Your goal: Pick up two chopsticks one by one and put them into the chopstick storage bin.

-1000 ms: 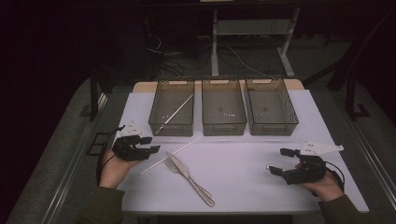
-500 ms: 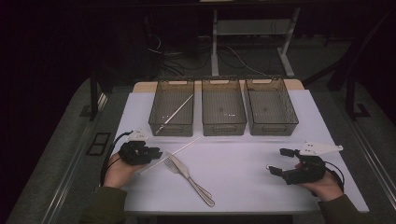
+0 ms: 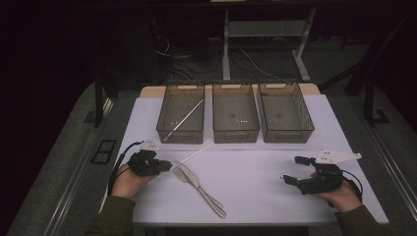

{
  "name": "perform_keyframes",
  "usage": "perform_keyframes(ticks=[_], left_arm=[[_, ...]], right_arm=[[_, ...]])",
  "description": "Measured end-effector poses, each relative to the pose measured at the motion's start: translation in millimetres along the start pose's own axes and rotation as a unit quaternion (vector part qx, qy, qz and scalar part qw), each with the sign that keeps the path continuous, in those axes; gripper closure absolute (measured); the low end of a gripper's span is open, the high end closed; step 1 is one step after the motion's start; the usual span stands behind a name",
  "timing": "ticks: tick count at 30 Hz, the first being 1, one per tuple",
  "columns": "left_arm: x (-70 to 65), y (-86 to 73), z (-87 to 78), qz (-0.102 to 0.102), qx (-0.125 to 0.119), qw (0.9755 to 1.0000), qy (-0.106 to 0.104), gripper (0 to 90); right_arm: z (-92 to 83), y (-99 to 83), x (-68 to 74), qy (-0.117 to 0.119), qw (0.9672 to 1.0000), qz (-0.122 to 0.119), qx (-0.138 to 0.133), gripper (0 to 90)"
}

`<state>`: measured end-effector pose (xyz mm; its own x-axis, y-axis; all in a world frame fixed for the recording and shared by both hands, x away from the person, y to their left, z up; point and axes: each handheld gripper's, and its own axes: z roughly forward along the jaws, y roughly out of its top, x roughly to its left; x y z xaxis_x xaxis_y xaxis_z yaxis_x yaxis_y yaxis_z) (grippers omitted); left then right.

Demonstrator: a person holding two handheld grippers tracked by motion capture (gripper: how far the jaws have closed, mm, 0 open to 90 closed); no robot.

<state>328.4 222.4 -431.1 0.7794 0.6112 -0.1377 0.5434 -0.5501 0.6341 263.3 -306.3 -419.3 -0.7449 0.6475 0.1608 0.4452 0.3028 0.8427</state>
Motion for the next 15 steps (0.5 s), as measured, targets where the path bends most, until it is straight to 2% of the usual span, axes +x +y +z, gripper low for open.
perform_keyframes(ticks=[7, 15], left_arm=[[1.0, -1.3, 3.5, -0.008, 0.001, 0.9999, -0.008, 81.4], [0.6, -2.2, 7.5, -0.007, 0.01, 0.9999, -0.009, 81.8]], right_arm=[[0.4, 0.3, 0.4, 0.0, 1.0, 0.0, 0.0, 13.8], [0.0, 0.4, 0.1, 0.0, 1.0, 0.0, 0.0, 13.8]])
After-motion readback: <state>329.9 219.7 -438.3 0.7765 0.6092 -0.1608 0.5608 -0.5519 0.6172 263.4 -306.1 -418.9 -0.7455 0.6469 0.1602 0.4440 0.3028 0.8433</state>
